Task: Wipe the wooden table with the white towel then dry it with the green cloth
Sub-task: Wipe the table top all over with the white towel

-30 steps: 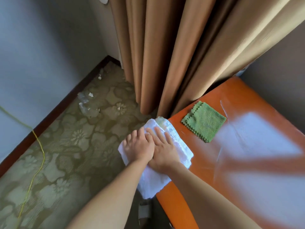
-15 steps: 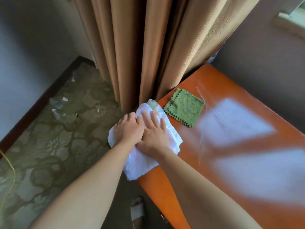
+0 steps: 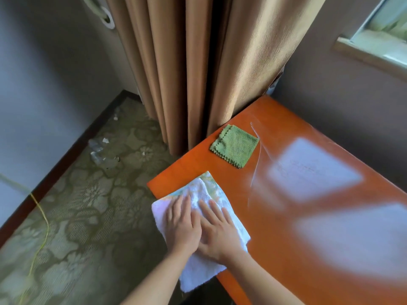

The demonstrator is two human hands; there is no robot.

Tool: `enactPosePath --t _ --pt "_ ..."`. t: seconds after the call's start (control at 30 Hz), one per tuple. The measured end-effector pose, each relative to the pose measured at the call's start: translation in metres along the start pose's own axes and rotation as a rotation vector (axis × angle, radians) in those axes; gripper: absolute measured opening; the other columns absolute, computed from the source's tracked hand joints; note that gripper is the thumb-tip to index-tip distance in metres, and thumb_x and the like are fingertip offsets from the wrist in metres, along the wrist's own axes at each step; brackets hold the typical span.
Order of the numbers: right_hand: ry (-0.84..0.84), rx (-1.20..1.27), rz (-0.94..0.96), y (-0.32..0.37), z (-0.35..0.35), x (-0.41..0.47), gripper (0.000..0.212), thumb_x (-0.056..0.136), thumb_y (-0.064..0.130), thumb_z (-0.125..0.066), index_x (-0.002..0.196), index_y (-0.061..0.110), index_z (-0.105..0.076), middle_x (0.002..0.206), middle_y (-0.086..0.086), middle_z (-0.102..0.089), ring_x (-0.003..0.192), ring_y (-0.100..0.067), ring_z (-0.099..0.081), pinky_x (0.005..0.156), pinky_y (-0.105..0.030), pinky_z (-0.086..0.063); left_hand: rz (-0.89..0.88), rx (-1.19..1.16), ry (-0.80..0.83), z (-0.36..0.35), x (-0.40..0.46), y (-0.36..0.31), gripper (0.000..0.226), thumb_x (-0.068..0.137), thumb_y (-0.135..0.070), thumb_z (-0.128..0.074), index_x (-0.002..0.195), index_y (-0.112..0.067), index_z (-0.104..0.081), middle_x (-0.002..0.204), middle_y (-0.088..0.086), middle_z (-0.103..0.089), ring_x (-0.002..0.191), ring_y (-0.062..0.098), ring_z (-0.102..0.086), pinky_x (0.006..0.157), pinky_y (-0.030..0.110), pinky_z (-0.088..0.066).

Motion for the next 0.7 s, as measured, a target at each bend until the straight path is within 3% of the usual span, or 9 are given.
enactPosePath --t 0.1,0.2,0.3,0.4,0.47,0.5,0.57,0.63,0.7 --pt "0.191 -0.082 0.118 -0.01 0.0 -0.01 0.12 0.059 0.097 -0.038 0.151 0.039 0.013 0.161 0.009 0.014 0.145 -0.022 0.024 0.116 -0.046 0.01 -0.142 -0.115 0.119 0.013 -0.002 0.001 0.072 0.082 -0.056 -0.033 0.148 -0.027 -0.025 0.15 -0.023 -0.013 0.138 -0.006 -0.005 0.118 0.025 -0.006" --pt "0.221 -0.176 0.142 -0.014 -0.002 -0.013 0.13 0.054 0.092 -0.052 0.151 0.038 0.016 0.161 0.008 0.019 0.146 -0.022 0.024 0.115 -0.044 0.011 -0.157 -0.071 0.147 0.025 -0.008 0.029 0.086 0.075 -0.054 -0.057 0.149 -0.028 -0.023 0.155 -0.02 -0.006 0.142 -0.002 0.002 0.117 0.035 -0.018" --pt "0.202 -0.121 0.107 -0.012 -0.003 -0.016 0.126 0.059 0.084 -0.058 0.153 0.036 0.009 0.161 0.008 0.017 0.146 -0.021 0.023 0.115 -0.044 0.014 0.204 -0.153 0.073 0.031 -0.019 0.058 0.106 0.066 -0.059 -0.073 0.149 -0.036 -0.012 0.157 -0.014 0.006 0.145 0.009 0.002 0.114 0.038 -0.024" --pt "0.197 -0.069 0.065 -0.011 -0.001 -0.021 0.119 0.059 0.079 -0.055 0.155 0.036 0.002 0.162 0.01 0.013 0.147 -0.019 0.02 0.115 -0.041 0.012 0.556 -0.565 0.022 0.015 -0.033 0.058 0.11 0.064 -0.034 -0.086 0.149 -0.027 -0.016 0.149 -0.007 -0.028 0.129 0.017 -0.039 0.097 0.035 -0.044" --pt "0.189 -0.047 0.052 -0.01 0.004 -0.027 0.112 0.057 0.074 -0.048 0.155 0.032 -0.012 0.163 0.007 -0.001 0.15 -0.022 0.005 0.118 -0.046 -0.004 0.639 -0.579 0.041 0.006 -0.039 0.053 0.108 0.063 -0.033 -0.086 0.148 -0.022 -0.02 0.144 0.002 -0.041 0.122 0.024 -0.049 0.096 0.039 -0.047" --pt "0.164 -0.051 0.059 -0.009 0.009 -0.031 0.107 0.056 0.07 -0.048 0.151 0.028 -0.025 0.161 0.003 -0.019 0.149 -0.026 -0.013 0.114 -0.05 -0.022 0.649 -0.549 0.05 0.005 -0.042 0.051 0.106 0.064 -0.033 -0.086 0.147 -0.021 -0.022 0.142 0.005 -0.044 0.122 0.026 -0.049 0.097 0.04 -0.046" --pt "0.081 -0.095 0.088 -0.004 0.014 -0.04 0.089 0.053 0.062 -0.052 0.132 0.02 -0.051 0.136 0.001 -0.053 0.123 -0.027 -0.052 0.084 -0.043 -0.051 0.644 -0.532 0.086 0.006 -0.044 0.045 0.1 0.065 -0.032 -0.085 0.145 -0.018 -0.027 0.136 0.005 -0.048 0.119 0.025 -0.05 0.095 0.037 -0.046" --pt "-0.011 -0.101 0.097 0.0 0.015 -0.05 0.063 0.052 0.049 -0.056 0.107 0.019 -0.061 0.103 0.004 -0.062 0.088 -0.023 -0.061 0.059 -0.032 -0.047 0.619 -0.53 0.134 0.011 -0.046 0.036 0.087 0.067 -0.03 -0.084 0.139 -0.015 -0.037 0.123 0.001 -0.052 0.107 0.021 -0.052 0.088 0.034 -0.047" --pt "-0.061 -0.069 0.069 0.003 0.02 -0.058 0.04 0.05 0.039 -0.061 0.085 0.02 -0.056 0.074 0.007 -0.053 0.062 -0.019 -0.052 0.048 -0.03 -0.034 0.545 -0.506 0.2 0.018 -0.044 0.017 0.07 0.071 -0.027 -0.081 0.13 -0.016 -0.045 0.112 -0.003 -0.054 0.098 0.018 -0.051 0.081 0.031 -0.046"
Point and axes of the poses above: each hand's wrist, its own x-axis towards the middle knuckle, its own z-axis out of the back of the hand, y = z × x, the point moved 8 cm from there along x, towards the middle knuckle
